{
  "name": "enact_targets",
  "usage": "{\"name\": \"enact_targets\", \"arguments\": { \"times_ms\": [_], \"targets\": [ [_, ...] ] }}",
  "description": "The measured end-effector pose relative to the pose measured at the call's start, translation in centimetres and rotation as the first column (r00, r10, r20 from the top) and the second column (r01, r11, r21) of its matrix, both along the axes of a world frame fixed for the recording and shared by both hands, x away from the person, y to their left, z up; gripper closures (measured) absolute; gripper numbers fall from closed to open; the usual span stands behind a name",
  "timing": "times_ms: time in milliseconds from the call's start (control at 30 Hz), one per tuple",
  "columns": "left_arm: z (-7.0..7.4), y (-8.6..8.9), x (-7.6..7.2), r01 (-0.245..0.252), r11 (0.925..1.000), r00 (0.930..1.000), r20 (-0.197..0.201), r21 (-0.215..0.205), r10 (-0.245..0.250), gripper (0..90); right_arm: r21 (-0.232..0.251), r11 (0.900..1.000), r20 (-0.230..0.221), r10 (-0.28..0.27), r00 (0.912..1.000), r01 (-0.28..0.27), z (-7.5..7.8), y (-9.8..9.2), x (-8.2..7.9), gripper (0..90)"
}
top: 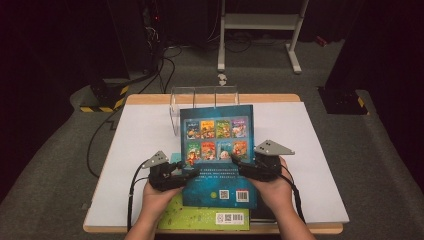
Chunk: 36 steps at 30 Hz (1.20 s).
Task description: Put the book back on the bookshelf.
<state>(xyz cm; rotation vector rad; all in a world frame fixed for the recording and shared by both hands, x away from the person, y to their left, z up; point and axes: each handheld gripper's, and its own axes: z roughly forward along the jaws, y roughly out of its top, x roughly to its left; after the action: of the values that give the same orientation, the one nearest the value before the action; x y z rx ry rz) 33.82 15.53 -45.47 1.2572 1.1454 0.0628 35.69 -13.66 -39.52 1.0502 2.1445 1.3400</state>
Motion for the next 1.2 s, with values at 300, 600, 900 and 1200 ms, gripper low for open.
{"name": "enact_targets", "arguments": {
  "times_ms": [300,600,900,1200],
  "targets": [
    [0.8,0.1,-0.5,-0.037,0.9991,0.9978,0.056,0.020,0.036,37.3,-0.026,1.000,0.044,-0.010,0.9990,0.011,1.3,0.8,-0.6,32.0],
    [1.5,0.6,-0.8,-0.080,0.9967,0.9923,0.094,-0.016,0.081,41.7,-0.033,0.999,0.107,-0.019,0.9941,0.022,2.3,1.5,-1.1,34.0],
    [2.2,1.1,-1.1,-0.115,0.9931,0.9839,0.135,-0.027,0.117,46.7,-0.028,0.999,0.166,-0.015,0.9860,0.019,3.4,2.1,-1.6,37.3],
    [2.8,1.3,-1.5,-0.157,0.9873,0.9685,0.192,-0.024,0.158,49.1,-0.019,1.000,0.213,-0.011,0.9769,0.016,4.0,2.6,-1.8,38.3]
  ]
}}
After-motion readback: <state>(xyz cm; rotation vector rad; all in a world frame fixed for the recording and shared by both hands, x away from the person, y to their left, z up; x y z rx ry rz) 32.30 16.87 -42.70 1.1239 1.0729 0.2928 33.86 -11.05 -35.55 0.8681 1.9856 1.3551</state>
